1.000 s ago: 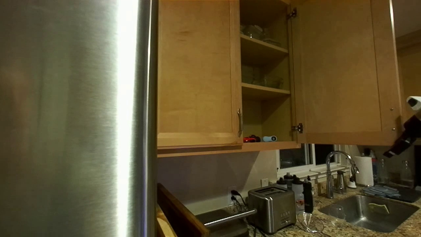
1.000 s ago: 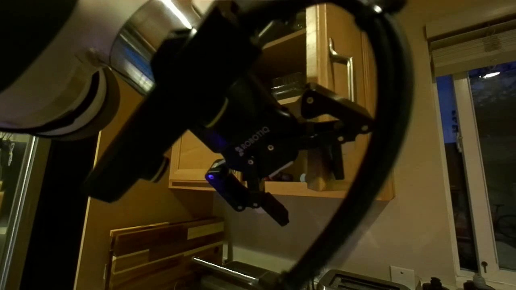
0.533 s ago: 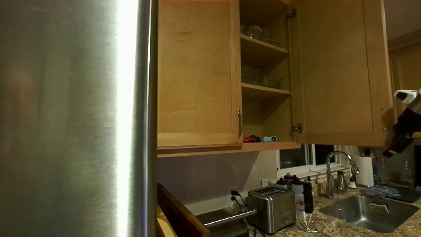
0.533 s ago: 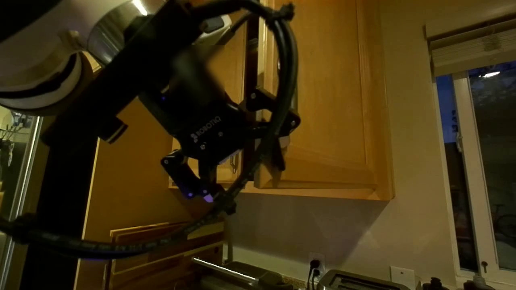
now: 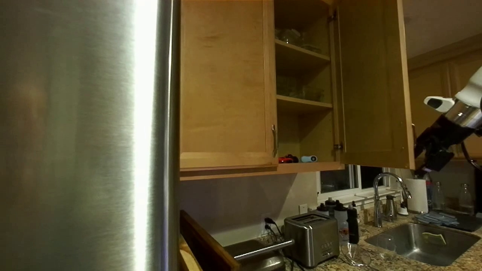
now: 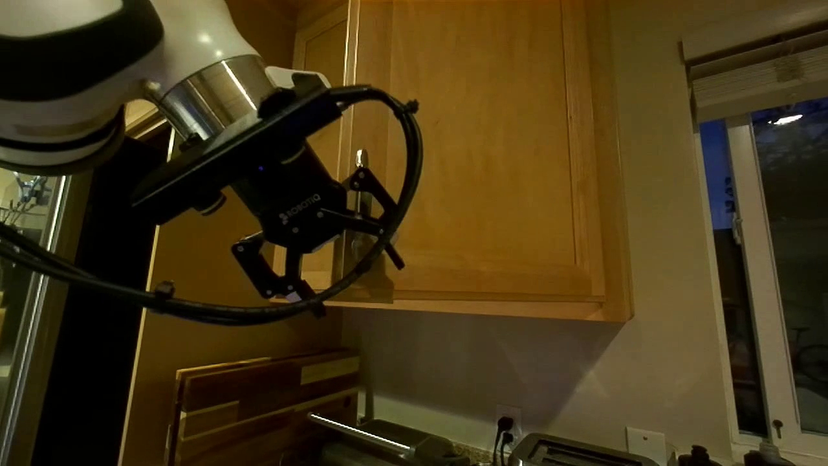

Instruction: Take the object and put it in the cabinet, then close the door

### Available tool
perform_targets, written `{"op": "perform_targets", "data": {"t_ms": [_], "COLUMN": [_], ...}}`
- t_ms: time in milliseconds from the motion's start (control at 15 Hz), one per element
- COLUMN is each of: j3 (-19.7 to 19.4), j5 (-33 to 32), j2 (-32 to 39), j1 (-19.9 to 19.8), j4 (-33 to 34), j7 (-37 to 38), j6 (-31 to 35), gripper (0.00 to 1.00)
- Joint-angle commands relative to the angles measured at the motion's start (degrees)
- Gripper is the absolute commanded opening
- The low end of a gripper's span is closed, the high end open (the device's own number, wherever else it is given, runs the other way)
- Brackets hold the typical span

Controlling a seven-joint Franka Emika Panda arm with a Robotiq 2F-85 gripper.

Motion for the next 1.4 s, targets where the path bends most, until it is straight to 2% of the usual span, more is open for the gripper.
{"op": "perform_targets", "data": {"t_ms": [0, 200, 533, 1000, 1200, 1333], "j3": [-3.48, -6.44, -9.96, -6.60, -6.15, -6.79], "j5": [0.92, 0.32, -1.50, -0.84, -0.75, -0.81], "j2": [-0.55, 1.83, 11.46, 24.39, 27.61, 28.77], "j1": [5.88, 5.20, -2.32, -12.29, -14.07, -13.91], "j4": [0.16, 0.14, 1.24, 3.82, 5.12, 5.22], "j7": [-5.68, -5.92, -0.50, 10.16, 13.97, 14.49], "j6": [1.33, 3.10, 7.73, 11.89, 14.71, 19.01], "gripper": [1.00, 1.00, 1.00, 1.00, 1.00, 1.00]}}
